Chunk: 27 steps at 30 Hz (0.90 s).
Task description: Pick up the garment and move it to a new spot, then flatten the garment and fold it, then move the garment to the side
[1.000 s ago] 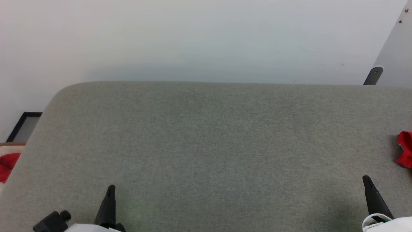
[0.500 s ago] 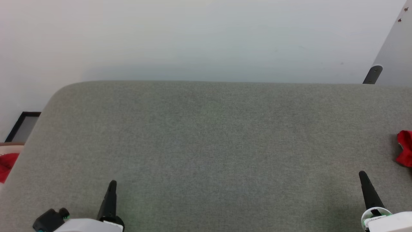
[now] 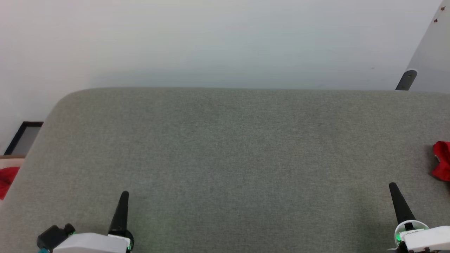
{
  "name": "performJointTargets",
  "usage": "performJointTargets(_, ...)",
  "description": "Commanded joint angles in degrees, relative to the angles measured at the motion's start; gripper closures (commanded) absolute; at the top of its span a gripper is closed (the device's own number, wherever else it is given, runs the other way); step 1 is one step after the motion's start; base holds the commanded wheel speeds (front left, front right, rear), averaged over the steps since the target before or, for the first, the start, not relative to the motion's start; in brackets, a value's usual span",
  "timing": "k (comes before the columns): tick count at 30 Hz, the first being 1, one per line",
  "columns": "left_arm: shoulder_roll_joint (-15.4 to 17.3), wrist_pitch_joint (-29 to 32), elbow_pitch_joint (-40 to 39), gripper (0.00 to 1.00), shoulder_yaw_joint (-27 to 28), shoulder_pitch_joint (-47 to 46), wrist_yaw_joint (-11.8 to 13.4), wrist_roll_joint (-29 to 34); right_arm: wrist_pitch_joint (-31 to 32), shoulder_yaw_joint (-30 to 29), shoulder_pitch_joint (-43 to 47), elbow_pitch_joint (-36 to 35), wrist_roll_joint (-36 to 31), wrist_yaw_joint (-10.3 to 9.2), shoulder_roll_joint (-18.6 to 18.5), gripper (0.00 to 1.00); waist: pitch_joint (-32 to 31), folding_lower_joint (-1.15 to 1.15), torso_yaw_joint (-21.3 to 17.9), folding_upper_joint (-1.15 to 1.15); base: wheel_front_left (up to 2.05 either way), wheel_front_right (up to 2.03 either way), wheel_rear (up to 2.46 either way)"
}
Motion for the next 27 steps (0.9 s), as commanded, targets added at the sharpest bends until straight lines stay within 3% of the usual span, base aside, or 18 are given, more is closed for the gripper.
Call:
performJointTargets(1, 0.0, 0.4, -0.2, 1.0, 0.4, -1.2, -0.3, -1.6, 0.2, 0.0, -1.2, 0.0, 1.8, 0.0, 0.1, 1.0, 0.0, 0.0, 0.0, 0.0, 0.0, 0.0, 0.0)
performJointTargets(27, -1.3, 3.7, 0.9, 1.0, 1.6, -3.5, -0.7, -13.3, 1.5, 0.2, -4.0, 3.2, 13.4, 0.01, 1.1, 1.0, 0.4, 0.0, -0.4, 0.0, 0.0, 0.0, 0.0)
